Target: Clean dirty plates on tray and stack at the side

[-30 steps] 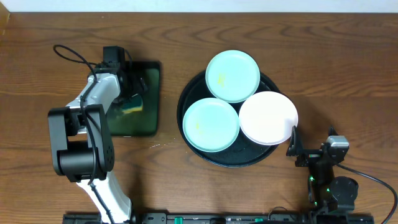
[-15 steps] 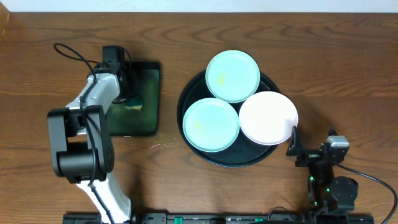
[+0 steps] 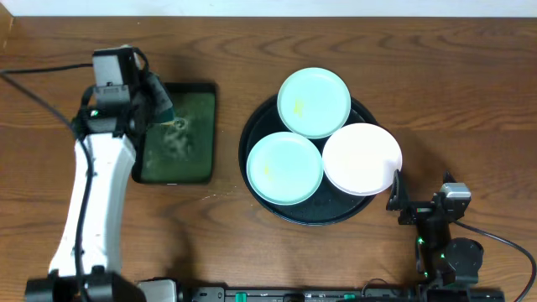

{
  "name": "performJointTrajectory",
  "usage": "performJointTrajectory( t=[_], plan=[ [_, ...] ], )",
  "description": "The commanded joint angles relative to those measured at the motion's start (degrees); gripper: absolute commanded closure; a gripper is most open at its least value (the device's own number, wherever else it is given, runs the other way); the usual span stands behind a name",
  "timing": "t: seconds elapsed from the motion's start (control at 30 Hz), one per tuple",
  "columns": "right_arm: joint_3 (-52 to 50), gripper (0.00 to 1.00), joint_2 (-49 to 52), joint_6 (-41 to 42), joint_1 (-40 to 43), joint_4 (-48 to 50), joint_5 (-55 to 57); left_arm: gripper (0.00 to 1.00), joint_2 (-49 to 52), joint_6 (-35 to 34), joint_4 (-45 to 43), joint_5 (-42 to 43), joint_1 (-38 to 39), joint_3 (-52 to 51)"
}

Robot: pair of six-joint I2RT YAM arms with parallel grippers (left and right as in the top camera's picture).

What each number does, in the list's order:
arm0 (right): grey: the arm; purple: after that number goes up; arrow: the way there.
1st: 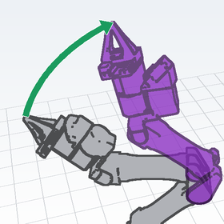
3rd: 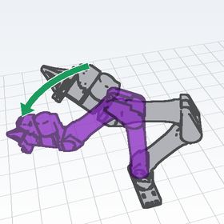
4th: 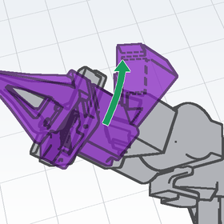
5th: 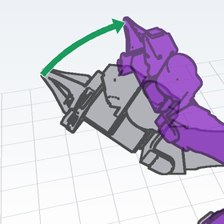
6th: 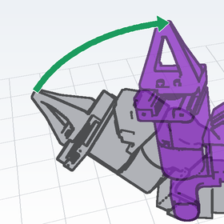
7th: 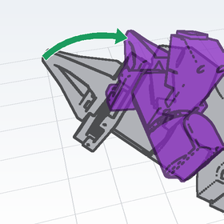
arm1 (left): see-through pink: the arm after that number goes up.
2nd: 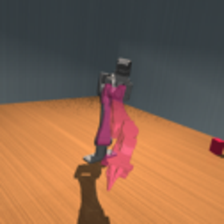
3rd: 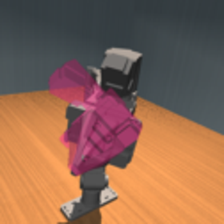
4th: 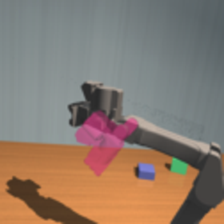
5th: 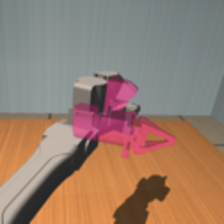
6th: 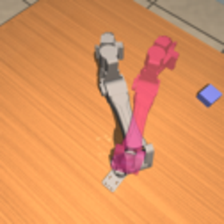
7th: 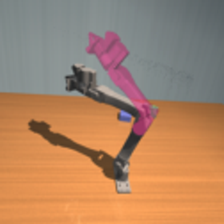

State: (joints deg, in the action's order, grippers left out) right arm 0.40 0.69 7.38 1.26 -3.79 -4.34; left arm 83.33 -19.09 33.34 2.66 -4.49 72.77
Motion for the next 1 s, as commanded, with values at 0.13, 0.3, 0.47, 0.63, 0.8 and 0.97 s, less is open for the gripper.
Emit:
performJointTrajectory(
  t=[0.13,0.3,0.47,0.63,0.8,0.97],
  plan=[
    [-0.09,0.01,-0.31,-0.37,-0.22,-0.24,0.00,0.93,6.91,-1.77,-4.66,-0.13,-0.20,-4.66],
    [-0.09,0.01,-0.31,-0.37,-0.22,-0.24,0.00,0.92,15.56,-1.79,-9.46,1.70,-0.61,-6.71],
    [-0.09,0.01,-0.31,-0.37,-0.22,-0.24,0.00,0.93,11.04,-1.77,-7.28,2.95,-0.74,-4.59],
    [-0.09,0.01,-0.31,-0.37,-0.22,-0.24,0.00,0.92,-0.61,-1.79,-4.17,2.93,-0.42,-3.32],
    [-0.09,0.01,-0.31,-0.37,-0.22,-0.24,0.00,0.92,-2.86,-1.79,-5.92,-1.68,1.05,-6.16],
    [-0.09,0.01,-0.31,-0.37,-0.22,-0.24,0.00,0.92,7.56,-1.75,-14.36,-3.61,1.31,-13.40]
  ],
)
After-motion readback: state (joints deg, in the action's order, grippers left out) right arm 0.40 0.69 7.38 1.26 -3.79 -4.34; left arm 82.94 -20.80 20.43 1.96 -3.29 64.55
